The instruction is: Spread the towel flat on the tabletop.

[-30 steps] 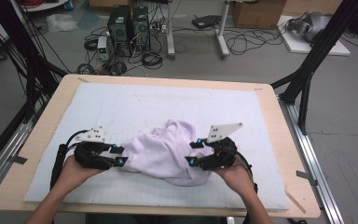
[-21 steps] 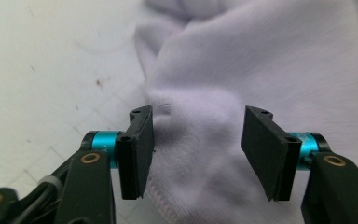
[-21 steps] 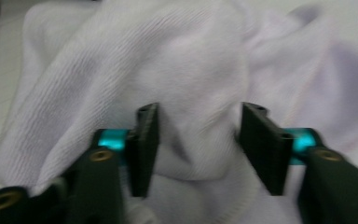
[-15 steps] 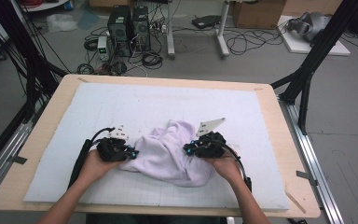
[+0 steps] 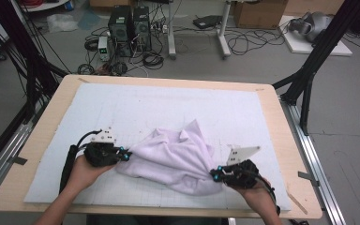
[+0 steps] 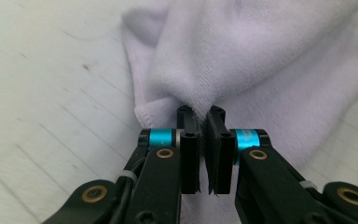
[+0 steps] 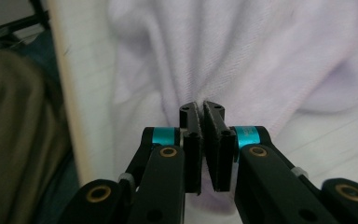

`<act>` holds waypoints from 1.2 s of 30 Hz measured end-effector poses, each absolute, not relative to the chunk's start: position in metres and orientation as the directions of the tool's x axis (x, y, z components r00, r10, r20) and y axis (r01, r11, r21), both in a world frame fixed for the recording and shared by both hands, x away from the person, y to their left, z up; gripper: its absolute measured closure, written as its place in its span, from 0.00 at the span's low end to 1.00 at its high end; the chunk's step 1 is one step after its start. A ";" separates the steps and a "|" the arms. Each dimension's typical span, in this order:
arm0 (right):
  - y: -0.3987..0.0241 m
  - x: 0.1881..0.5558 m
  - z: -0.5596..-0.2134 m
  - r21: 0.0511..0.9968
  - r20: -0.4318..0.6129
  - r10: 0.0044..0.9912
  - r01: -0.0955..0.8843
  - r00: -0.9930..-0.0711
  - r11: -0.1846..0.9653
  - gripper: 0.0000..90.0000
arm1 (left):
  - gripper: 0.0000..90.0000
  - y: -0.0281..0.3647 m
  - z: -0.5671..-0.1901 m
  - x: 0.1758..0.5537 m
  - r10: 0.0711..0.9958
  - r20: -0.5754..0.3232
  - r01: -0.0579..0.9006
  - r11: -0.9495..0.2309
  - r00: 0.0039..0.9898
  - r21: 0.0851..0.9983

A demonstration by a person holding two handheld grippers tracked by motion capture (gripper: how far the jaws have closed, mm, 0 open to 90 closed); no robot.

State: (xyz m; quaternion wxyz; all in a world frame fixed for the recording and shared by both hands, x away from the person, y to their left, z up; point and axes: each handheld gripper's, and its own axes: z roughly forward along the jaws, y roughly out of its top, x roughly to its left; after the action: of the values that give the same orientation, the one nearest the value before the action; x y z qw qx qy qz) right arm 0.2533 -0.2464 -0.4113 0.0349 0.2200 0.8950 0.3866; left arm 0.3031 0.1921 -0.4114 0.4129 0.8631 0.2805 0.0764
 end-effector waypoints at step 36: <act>-0.199 0.337 -0.358 0.810 0.064 0.434 0.301 -0.898 0.503 0.86 | 0.94 0.183 -0.345 0.330 0.557 -0.051 0.324 -0.404 0.829 0.856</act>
State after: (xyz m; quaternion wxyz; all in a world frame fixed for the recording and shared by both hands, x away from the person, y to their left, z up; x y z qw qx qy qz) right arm 0.3370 -0.1988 -0.3580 0.0740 0.2128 0.8637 0.4509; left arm 0.3302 0.1835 -0.3452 0.4771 0.8288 0.2657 0.1219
